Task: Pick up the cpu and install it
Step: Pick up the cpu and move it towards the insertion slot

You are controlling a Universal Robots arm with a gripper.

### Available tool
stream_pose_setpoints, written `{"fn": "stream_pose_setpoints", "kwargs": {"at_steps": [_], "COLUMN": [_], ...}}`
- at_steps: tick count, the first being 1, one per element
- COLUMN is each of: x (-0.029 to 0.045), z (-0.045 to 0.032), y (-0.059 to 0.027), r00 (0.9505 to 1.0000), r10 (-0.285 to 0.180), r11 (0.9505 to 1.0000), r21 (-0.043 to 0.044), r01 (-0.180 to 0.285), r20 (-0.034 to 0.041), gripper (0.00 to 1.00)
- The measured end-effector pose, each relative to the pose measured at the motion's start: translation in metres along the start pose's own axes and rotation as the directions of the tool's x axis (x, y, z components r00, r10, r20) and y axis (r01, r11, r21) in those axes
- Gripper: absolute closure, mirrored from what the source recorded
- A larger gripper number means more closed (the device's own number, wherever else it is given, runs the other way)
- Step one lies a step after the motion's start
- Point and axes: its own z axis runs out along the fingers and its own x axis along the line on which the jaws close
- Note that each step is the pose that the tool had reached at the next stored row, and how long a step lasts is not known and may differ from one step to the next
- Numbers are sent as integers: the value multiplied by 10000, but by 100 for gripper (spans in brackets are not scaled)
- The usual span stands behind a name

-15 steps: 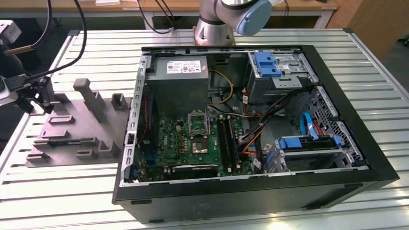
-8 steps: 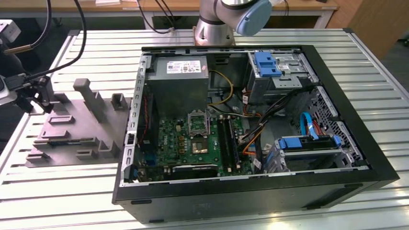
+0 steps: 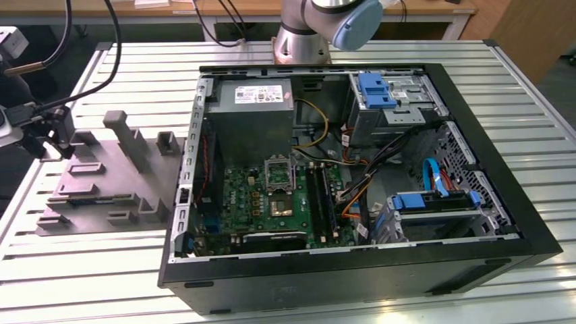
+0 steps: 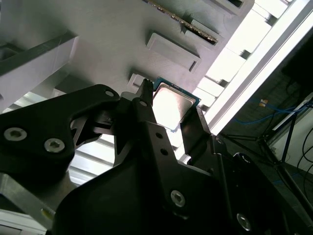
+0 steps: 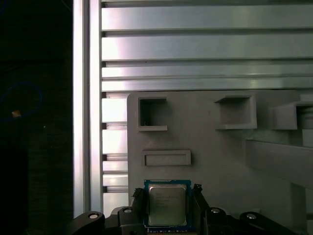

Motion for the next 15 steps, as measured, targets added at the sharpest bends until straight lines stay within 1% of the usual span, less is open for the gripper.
{"fn": "stream_pose_setpoints", "kwargs": {"at_steps": [15], "x": [0], "z": [-49], "y": [2], "r00": [10000], "r10": [0], "r11": [10000], "r21": [0], "r01": [0], "r20": [0], "gripper": [53]}}
